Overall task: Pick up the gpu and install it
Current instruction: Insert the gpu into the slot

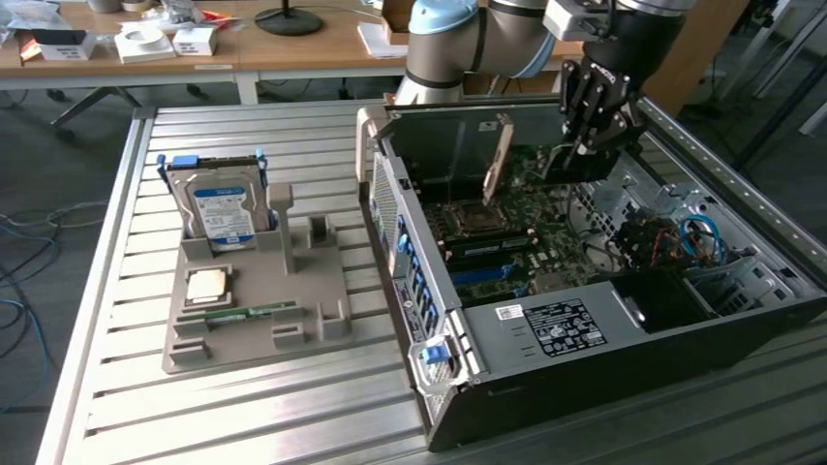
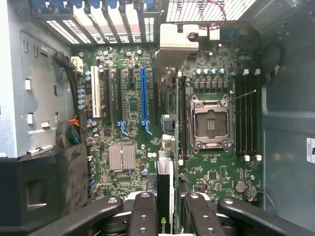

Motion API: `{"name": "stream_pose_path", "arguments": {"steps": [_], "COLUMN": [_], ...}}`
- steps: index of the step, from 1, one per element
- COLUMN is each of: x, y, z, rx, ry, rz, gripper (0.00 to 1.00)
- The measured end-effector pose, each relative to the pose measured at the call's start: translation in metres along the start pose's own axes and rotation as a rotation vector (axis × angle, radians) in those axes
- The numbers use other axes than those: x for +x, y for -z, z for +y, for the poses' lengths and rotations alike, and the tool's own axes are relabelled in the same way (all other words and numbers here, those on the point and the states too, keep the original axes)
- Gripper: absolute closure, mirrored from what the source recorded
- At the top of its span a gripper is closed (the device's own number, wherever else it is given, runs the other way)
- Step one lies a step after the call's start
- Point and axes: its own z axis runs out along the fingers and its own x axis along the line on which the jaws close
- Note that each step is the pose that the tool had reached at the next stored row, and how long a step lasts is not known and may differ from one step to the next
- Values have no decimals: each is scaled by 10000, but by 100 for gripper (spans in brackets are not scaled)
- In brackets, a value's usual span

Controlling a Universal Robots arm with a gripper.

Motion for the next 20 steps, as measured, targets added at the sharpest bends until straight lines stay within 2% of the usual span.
{"name": "stream_pose_path", "arguments": {"steps": [5,9,20], "x": [3,3,10], "y": [-6,-5,-13], "z": [47,54,192], "rx": [227,234,233], "ry": [54,62,61], "rz": [-13,-12,-11], "gripper": [74,74,74]}}
